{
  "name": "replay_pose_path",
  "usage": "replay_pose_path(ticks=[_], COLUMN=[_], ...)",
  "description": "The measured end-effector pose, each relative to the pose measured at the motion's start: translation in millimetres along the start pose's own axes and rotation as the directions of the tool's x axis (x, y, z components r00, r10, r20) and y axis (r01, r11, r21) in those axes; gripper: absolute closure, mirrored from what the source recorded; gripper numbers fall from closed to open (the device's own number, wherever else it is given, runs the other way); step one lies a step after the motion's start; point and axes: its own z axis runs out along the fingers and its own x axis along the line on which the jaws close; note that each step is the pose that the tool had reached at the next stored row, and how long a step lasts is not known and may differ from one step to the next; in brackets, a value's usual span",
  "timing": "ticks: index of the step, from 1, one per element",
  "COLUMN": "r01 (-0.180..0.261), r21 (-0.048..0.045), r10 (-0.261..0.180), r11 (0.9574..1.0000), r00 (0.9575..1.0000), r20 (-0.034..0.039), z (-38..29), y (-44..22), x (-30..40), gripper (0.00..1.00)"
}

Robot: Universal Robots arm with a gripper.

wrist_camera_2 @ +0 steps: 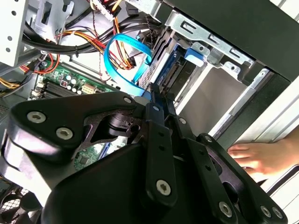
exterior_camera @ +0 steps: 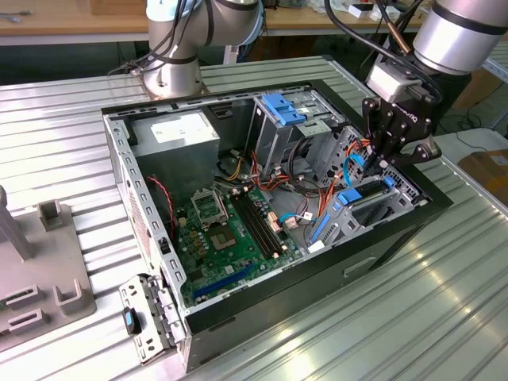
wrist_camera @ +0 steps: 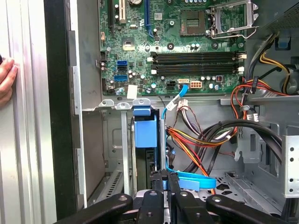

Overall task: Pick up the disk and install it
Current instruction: 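Insert the first disk wire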

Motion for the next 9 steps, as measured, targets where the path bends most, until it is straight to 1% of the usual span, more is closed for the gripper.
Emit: replay_pose_path(ticks=[4,6,9], r01=[0.0,0.0,0.0], r21=[0.0001,0.0001,0.0001], r10=[0.0,0.0,0.0], r11=[1.0,1.0,1.0], r00=[1.0,1.0,1.0], r20=[-0.0015,-0.003,-0.0032], z=[0.1,0.2,0.3], y=[0.0,-0.1,-0.2], x=[1.7,4.2,7.6], gripper=[0.84,0.84,0.84])
